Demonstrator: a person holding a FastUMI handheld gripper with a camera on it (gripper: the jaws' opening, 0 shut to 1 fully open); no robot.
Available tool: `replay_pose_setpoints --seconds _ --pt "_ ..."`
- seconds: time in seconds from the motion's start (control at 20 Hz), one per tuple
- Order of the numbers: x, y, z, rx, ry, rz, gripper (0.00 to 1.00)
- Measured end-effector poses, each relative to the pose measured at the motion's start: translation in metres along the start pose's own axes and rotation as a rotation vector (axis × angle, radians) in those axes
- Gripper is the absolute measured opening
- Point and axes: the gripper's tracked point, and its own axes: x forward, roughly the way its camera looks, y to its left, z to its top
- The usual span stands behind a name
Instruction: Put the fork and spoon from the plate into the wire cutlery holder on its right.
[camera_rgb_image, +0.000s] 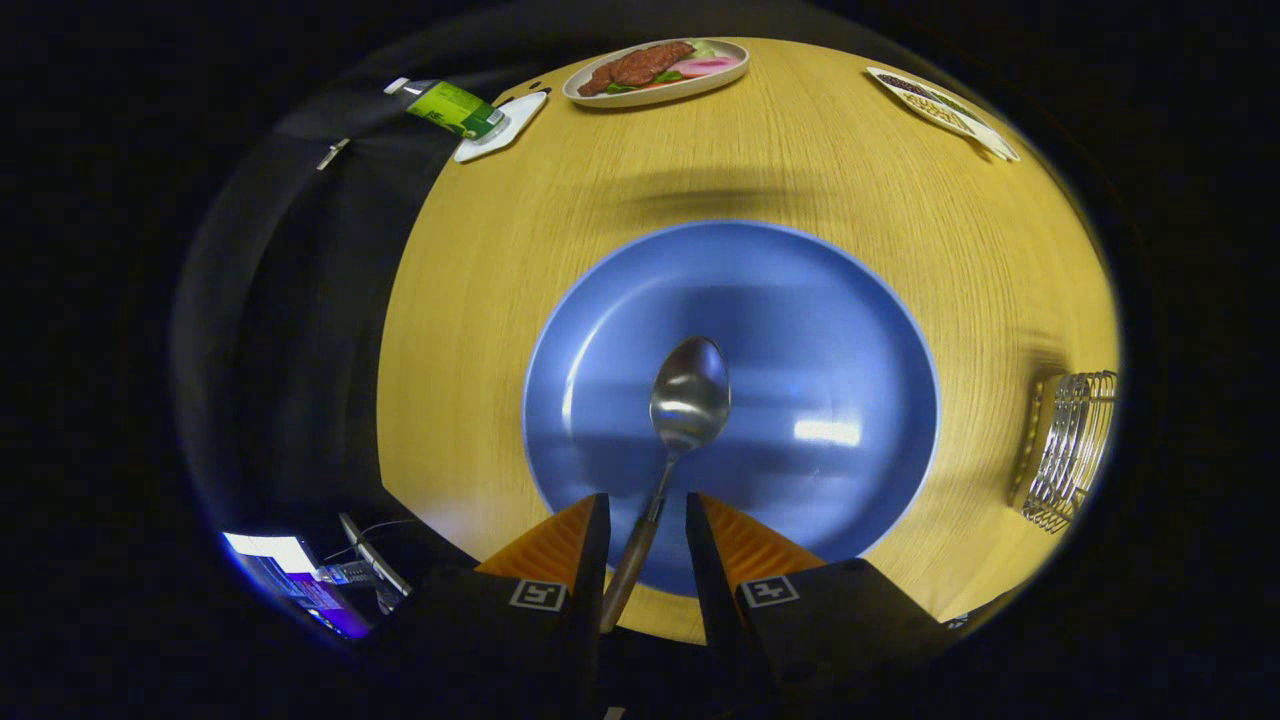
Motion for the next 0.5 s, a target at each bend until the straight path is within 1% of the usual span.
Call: replay_pose_setpoints --seconds 0.05,0.1,0.2,0.25,0.3,0.35,0.5 --pt "0.005 -0.002 -0.005 0.007 0.021 -0.014 0.48" --pt "0.006 0.000 -0.003 0.020 0.015 -0.003 0.48" --pt "0.015 0.000 -0.005 0.019 0.016 -0.016 0.18" --pt "0.021 0.002 -0.010 0.017 0.018 0.005 0.11" --pt "0.006 0.003 -0.006 0.018 0.019 0.018 0.10" --pt "0.005 0.005 -0.007 0.026 0.023 0.042 0.08" --pt "-0.015 0.007 -0.001 0.043 -0.004 0.104 0.07"
